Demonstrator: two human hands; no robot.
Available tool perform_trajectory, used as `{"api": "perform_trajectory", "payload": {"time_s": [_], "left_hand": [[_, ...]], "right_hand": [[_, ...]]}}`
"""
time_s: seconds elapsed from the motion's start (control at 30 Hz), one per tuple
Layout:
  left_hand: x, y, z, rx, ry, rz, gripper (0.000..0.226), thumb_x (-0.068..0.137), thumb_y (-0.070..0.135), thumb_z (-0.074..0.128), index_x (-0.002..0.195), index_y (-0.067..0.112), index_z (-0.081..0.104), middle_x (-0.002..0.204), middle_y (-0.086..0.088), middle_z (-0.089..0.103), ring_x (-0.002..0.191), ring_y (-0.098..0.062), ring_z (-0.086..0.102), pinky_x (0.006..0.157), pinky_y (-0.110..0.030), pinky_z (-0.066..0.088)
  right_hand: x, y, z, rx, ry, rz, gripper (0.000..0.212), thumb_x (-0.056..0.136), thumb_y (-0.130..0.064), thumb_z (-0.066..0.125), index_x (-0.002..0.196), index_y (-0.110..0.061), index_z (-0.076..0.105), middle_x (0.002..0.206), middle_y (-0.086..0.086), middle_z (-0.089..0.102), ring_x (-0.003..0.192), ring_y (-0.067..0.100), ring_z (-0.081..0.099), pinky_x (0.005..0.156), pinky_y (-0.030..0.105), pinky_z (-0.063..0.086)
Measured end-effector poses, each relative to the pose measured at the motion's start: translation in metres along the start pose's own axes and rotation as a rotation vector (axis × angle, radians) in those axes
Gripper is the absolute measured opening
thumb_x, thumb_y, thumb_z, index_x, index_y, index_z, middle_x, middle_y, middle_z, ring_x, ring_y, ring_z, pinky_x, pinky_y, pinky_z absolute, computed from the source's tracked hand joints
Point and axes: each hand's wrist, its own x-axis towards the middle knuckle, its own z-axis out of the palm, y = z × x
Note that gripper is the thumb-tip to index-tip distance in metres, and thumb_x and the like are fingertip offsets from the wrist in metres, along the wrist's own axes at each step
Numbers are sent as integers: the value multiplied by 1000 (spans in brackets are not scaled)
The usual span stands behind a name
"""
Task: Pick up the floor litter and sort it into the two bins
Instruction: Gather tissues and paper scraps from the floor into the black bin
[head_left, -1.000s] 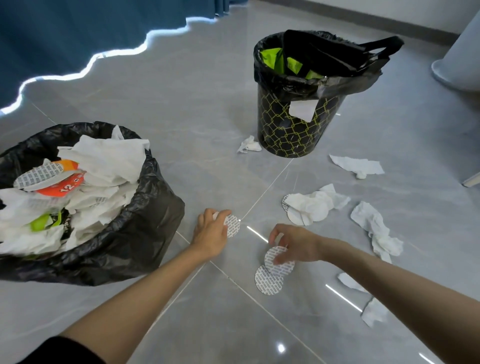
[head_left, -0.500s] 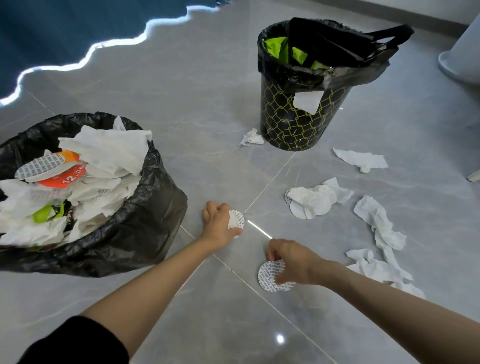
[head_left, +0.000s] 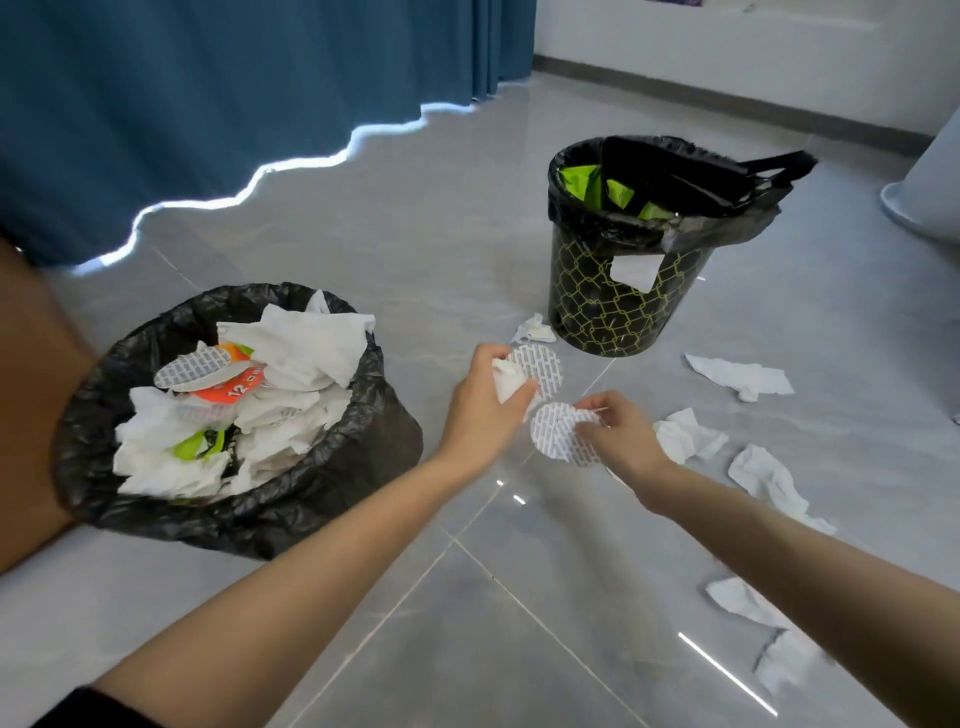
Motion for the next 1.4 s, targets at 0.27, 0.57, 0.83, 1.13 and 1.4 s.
{"api": "perform_trajectory", "payload": {"time_s": [0.27,0.57,0.83,1.13,1.4], "left_hand": [[9,41,-90,-124,302,48,40,85,25,66,119,19,44,100,7,50,87,-9,54,80,-34,54],[-16,7,-198,15,562,-43,38,88,25,59,121,21,40,95,10,46,76,-1,48,64,-22,40],[-33,-44,-239,246,444,-232,58,86,35,63,136,13,42,131,-6,52,123,-23,47,104,-38,37],[-27,-24,-228,366,497,-16,45,93,32,53,136,20,45,138,1,48,131,-17,38,111,-36,31],[8,28,-162,194,373,180,35,92,11,51,127,12,53,121,1,60,113,-14,53,98,-25,39]], "right_hand": [[-3,-112,22,200,20,-210,19,89,-3,52,105,-12,53,93,5,58,84,19,58,84,40,52],[-21,-167,118,101,-284,-352,19,87,-9,58,104,-17,56,98,5,59,81,16,55,63,22,43],[-41,-172,171,-206,-341,-708,17,83,-13,63,94,-25,59,98,-8,66,101,13,58,83,25,44],[-45,-174,147,-184,-208,-757,19,82,-9,62,86,-28,61,83,-19,62,71,-7,50,65,5,36],[-13,-132,72,-174,-15,-504,15,84,-8,61,91,-21,64,94,-6,66,60,5,48,64,19,41]]}}
